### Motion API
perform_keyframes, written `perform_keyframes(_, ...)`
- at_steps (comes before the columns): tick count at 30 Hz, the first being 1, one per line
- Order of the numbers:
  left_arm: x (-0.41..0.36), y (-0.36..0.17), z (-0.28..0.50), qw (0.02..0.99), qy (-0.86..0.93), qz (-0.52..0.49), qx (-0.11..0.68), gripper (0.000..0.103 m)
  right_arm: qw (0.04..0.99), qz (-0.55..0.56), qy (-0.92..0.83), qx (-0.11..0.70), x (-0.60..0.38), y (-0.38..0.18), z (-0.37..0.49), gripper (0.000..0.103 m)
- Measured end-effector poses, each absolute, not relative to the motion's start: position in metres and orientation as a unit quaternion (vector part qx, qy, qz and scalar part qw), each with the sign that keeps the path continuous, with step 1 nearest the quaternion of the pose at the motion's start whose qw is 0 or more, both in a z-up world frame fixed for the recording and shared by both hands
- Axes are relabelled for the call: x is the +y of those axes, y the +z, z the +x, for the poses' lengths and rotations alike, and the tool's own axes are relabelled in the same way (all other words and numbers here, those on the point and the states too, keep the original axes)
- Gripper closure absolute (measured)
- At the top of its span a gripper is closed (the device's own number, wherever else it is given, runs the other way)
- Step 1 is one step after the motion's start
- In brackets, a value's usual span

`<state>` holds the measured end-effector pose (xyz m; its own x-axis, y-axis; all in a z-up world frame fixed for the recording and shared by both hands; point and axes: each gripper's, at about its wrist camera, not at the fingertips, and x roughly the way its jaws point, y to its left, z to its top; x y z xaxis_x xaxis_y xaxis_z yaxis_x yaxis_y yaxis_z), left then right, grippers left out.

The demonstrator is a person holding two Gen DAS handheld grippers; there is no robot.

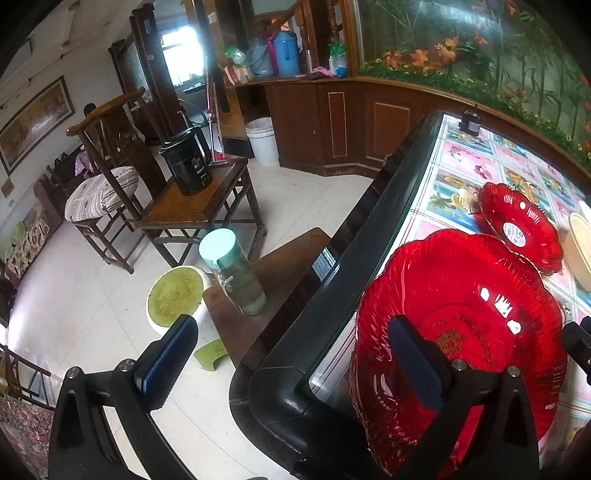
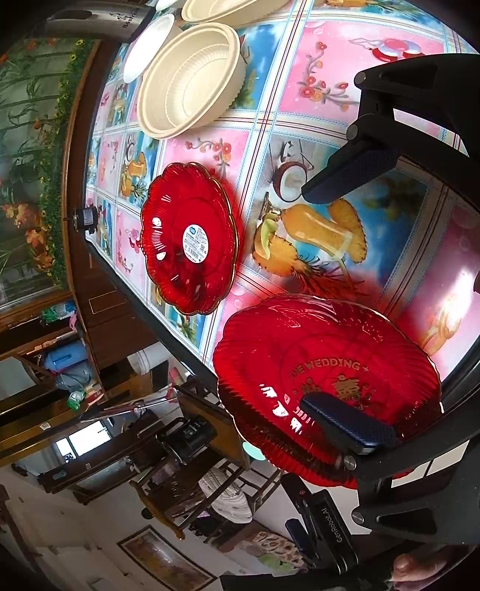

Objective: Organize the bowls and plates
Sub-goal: 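Lift the large red plate with the left tool toward the stickered red plate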

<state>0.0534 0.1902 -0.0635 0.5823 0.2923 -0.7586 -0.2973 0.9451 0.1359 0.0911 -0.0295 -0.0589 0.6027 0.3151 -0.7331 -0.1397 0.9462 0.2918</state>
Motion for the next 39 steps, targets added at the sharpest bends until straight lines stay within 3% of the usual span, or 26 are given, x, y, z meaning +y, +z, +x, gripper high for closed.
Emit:
perform_keyframes(26,0.18,-0.081,0.072,0.882,0.151,0.001,0.446,0.0,0.873,0.117,0.124,0.457,-0.023,-0.08,0.112,0.0)
perform_keyframes(39,0.174,-0.09,0.077,0.879,0.139,0.0,0.457,0.0,0.865,0.13,0.12,0.47,-0.026,-0.089,0.118,0.005)
